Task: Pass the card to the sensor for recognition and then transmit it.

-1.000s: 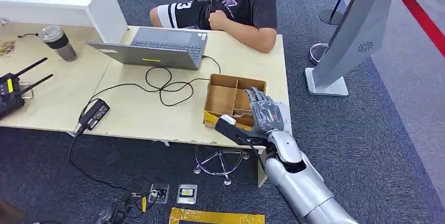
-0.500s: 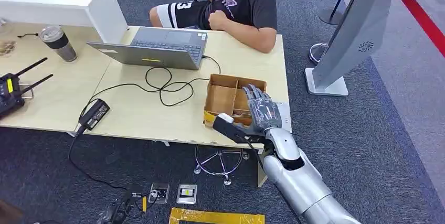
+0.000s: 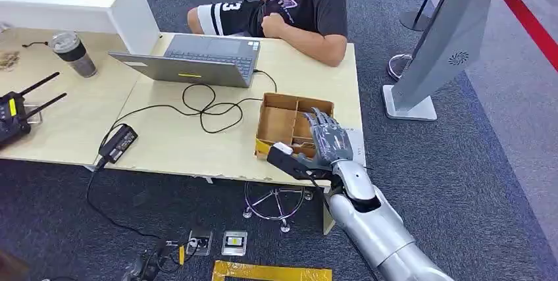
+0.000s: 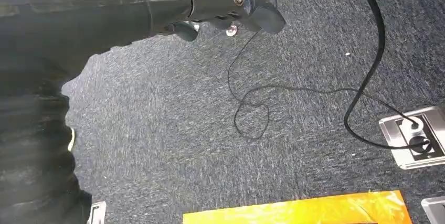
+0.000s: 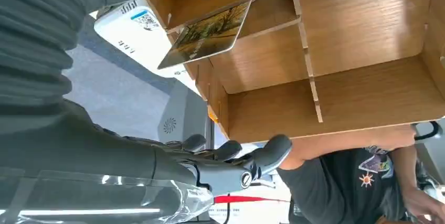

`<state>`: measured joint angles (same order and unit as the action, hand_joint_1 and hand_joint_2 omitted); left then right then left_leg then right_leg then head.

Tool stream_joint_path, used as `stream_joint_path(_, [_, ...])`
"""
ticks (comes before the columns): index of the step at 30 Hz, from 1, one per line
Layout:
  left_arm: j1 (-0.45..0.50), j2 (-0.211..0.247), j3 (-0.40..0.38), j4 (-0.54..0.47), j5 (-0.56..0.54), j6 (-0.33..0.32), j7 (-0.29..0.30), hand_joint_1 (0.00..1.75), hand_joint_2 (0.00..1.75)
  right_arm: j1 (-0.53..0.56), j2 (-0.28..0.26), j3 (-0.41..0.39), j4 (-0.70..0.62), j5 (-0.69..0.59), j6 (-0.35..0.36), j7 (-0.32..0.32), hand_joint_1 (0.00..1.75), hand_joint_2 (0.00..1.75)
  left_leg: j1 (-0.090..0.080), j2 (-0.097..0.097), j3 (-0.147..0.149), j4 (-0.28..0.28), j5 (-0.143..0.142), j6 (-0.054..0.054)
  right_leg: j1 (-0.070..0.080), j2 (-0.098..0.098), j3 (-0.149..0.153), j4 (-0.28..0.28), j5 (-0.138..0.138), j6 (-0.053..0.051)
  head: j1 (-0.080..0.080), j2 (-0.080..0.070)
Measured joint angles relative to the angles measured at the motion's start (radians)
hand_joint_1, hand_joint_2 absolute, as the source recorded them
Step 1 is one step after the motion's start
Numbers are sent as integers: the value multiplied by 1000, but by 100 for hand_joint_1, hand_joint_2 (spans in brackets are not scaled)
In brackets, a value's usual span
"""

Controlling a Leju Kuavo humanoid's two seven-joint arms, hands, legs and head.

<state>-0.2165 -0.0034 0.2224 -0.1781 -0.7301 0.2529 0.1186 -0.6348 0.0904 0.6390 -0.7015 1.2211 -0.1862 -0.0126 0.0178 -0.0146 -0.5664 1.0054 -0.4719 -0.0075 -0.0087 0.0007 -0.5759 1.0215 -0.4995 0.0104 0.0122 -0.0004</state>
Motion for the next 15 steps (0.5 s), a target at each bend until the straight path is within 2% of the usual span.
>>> stream_joint_path(4, [-1, 0, 0, 0, 0, 0, 0, 0, 175, -1, 2, 0, 7, 4, 2, -2, 59, 175, 0, 0, 0, 0, 0, 0, 0, 0, 0, 0, 0, 0, 0, 0])
stream_joint_path(15, [-5, 0, 0, 0, 0, -1, 0, 0, 175, -9, 5, 0, 33, 15, 11, -3, 63, 175, 0, 0, 0, 0, 0, 0, 0, 0, 0, 0, 0, 0, 0, 0])
